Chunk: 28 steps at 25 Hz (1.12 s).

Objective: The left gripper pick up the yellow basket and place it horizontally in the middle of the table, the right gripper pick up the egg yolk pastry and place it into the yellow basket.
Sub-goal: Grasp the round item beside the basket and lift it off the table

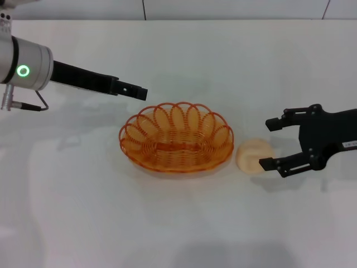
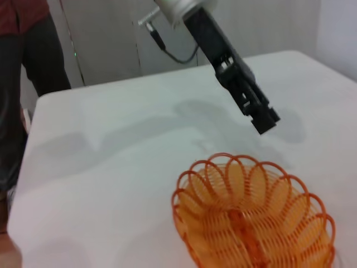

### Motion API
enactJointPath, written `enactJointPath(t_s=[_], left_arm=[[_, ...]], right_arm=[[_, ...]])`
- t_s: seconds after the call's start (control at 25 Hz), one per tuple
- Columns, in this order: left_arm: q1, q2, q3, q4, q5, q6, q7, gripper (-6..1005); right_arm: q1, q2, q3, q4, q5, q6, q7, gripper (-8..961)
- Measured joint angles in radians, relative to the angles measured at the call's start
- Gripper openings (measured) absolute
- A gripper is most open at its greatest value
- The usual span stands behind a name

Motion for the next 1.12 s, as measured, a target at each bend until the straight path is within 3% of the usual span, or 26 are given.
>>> enactJointPath(t_s=[0.32,0.76,1.12], left_arm=[[0.008,0.002,-0.005,0.001,-0.040,0.025,0.176,884],[0.042,0.001,-0.011,0.001,-0.108,0.117,0.427,884],[0.045,0.001,-0.010,0.002,-0.118,0.173,0.478,883]], right_arm=[[0.066,0.001,-0.020,0.088,-0.045,0.077,-0.001,856],[0.099,0.002,-0.088,0.169,-0.053,0.191,-0.013,855],[0.103,0.002,-0.125,0.204,-0.054,0.244,-0.015,839]])
